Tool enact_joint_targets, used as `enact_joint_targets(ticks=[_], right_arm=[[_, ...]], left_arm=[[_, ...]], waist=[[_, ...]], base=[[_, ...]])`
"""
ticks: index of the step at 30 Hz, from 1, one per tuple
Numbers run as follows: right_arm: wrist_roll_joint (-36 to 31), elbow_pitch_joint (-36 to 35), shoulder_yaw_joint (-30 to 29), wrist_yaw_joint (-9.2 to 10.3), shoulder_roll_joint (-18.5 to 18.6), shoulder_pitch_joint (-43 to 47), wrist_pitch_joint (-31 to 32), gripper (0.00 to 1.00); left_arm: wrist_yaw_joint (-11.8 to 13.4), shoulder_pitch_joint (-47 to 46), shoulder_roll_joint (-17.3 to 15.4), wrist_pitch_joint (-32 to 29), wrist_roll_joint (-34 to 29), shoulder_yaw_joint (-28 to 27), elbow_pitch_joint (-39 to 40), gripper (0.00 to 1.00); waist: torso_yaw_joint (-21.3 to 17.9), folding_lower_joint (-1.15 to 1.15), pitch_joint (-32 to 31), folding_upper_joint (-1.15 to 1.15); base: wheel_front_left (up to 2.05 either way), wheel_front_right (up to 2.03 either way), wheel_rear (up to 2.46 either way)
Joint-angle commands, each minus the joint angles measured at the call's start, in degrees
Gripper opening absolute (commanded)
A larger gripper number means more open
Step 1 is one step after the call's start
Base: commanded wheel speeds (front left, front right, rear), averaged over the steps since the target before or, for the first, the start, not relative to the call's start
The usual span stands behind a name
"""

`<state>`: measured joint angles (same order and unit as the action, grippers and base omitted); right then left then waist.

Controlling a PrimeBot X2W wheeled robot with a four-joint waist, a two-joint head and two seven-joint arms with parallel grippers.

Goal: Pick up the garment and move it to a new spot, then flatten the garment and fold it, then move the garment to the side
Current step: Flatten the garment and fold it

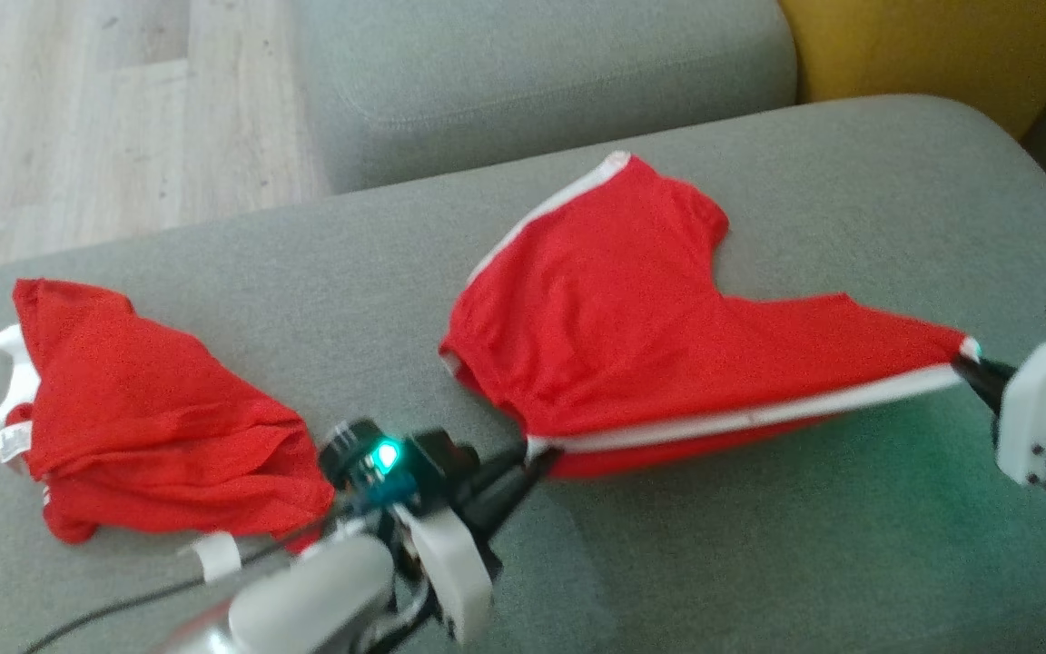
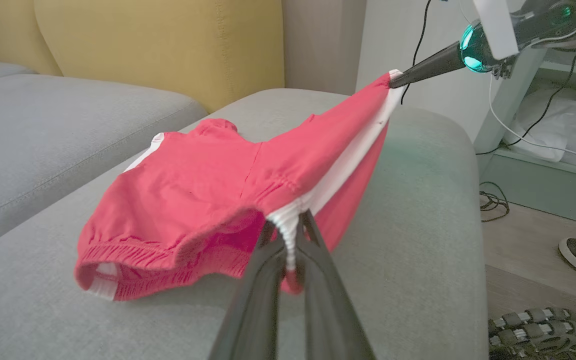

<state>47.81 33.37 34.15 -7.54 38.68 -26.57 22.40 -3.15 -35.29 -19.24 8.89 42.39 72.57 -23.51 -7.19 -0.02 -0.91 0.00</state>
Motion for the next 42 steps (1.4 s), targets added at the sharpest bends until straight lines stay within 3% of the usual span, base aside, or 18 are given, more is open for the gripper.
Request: enact_joint_targets(ticks=[1,8,19,25,34,42], right_arm=[[0.83,-2.49,-1.52,0.05,3.59,0.98,0.8,0.0],[-1.04,-8.41,-8.86,0.05,4.25,5.2,0.36,0.0],[-13.91,-11.01,-18.9,0.05,-4.53,-4.17,-2.54,0.0],[-21.26,-6.12,-21.41,0.05,-8.38,-13.25,-2.95,0.0],[-27.83,6.29,-20.66,0.05,-11.69,-23.38,-6.53,0.0],[-30.62,14.76,-19.0,0.05,-13.12,-30.11,-11.27,0.0]], left_arm=[[1.11,-1.04,-2.49,-0.52,0.21,-1.65,2.75,0.0],[5.33,1.41,-4.74,-2.37,0.73,-2.34,9.08,0.0],[9.93,-4.52,-3.51,-4.21,1.45,-6.93,9.62,0.0],[12.45,-9.03,0.17,-5.55,1.46,-8.8,5.91,0.0],[11.16,-13.89,5.95,-3.94,1.54,-9.57,-1.5,0.0],[10.15,-17.09,9.76,-1.89,0.59,-9.18,-7.5,0.0]], waist=[[0.59,0.02,-0.6,0.0],[1.73,0.02,-0.02,0.0],[5.82,0.02,8.31,0.0],[10.03,0.02,14.14,0.0],[14.46,0.02,18.6,0.0],[15.76,0.02,21.86,0.0]], base=[[0.0,0.0,0.0],[0.0,0.0,0.0],[0.0,0.0,0.0],[0.0,0.0,0.0],[0.0,0.0,0.0],[0.0,0.0,0.0]])
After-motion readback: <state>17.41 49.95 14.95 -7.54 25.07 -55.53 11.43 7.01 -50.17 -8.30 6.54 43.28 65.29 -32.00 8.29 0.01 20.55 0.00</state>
